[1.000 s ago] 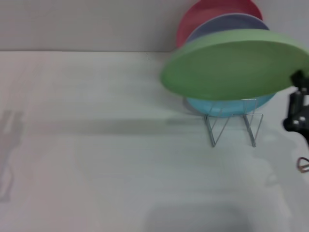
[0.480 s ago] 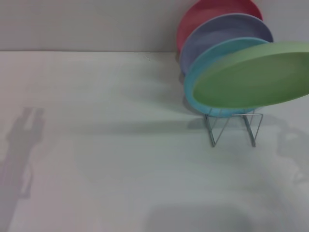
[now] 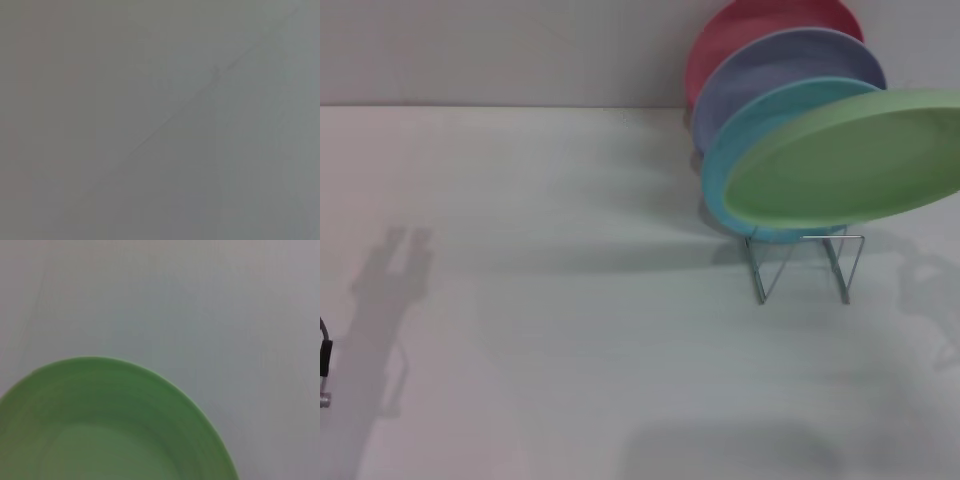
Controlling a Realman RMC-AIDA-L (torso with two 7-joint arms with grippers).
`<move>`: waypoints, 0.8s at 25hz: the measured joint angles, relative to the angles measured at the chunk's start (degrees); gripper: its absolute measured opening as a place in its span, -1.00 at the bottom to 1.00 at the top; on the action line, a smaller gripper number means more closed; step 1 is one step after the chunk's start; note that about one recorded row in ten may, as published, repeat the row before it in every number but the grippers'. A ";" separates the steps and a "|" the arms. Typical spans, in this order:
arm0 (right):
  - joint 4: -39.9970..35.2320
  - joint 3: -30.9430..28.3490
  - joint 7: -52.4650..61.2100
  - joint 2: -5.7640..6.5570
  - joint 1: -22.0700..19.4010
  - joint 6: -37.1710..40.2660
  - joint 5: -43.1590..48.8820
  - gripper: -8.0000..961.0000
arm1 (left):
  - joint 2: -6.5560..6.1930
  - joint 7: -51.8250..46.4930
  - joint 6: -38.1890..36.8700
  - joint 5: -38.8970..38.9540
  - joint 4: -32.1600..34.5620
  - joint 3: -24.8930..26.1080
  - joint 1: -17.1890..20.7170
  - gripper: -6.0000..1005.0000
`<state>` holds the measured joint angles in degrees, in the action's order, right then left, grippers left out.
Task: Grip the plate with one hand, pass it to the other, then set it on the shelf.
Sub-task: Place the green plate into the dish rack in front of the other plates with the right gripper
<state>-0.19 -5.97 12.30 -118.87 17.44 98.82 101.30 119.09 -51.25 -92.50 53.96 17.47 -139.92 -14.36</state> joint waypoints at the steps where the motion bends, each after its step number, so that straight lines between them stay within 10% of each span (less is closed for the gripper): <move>1: -0.13 0.03 0.01 0.00 0.03 -0.48 0.03 -0.92 | 0.00 0.03 0.10 0.00 0.14 0.00 0.03 0.05; 20: 0.14 0.23 0.06 -0.30 -0.57 -7.11 0.30 -0.85 | -0.16 0.15 0.14 0.01 0.46 -0.34 -0.41 0.08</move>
<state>-0.05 -5.73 12.36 -119.17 16.87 91.71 101.60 118.93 -51.09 -92.37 53.96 17.93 -140.26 -14.77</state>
